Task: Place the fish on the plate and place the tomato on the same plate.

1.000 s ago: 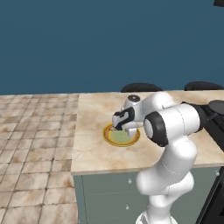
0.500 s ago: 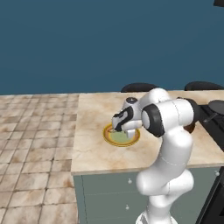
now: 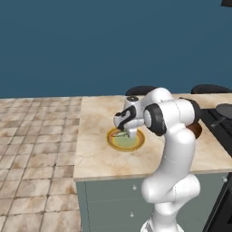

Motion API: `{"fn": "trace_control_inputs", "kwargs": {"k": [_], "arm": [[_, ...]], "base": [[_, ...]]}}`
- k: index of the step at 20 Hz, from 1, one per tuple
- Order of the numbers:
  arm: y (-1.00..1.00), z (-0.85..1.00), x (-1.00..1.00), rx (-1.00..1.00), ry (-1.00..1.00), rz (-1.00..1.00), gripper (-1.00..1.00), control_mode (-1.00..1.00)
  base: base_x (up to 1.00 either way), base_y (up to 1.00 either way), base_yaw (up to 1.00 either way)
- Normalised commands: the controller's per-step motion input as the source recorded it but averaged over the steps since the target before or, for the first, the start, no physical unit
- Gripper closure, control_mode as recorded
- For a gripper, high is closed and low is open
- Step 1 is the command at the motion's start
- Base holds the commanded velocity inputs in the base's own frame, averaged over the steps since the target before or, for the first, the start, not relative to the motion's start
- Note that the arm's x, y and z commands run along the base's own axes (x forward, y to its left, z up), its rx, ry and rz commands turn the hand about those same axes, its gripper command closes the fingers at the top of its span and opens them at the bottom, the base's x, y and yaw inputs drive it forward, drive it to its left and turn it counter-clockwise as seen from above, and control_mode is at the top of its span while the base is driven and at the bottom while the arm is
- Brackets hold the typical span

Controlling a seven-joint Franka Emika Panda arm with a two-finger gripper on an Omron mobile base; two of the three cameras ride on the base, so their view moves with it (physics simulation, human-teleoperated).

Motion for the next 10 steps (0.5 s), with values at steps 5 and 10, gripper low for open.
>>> {"fn": "trace_control_inputs", "kwargs": {"k": [5,10], "arm": [[0.08,-0.09,0.19,-0.03,0.02,0.00,1.00,-1.00],[0.00,0.01,-0.06,0.00,-0.01,0.00,-1.00,-1.00]], "base": [[0.00,0.00,0.00],[0.00,0.00,0.00]]}}
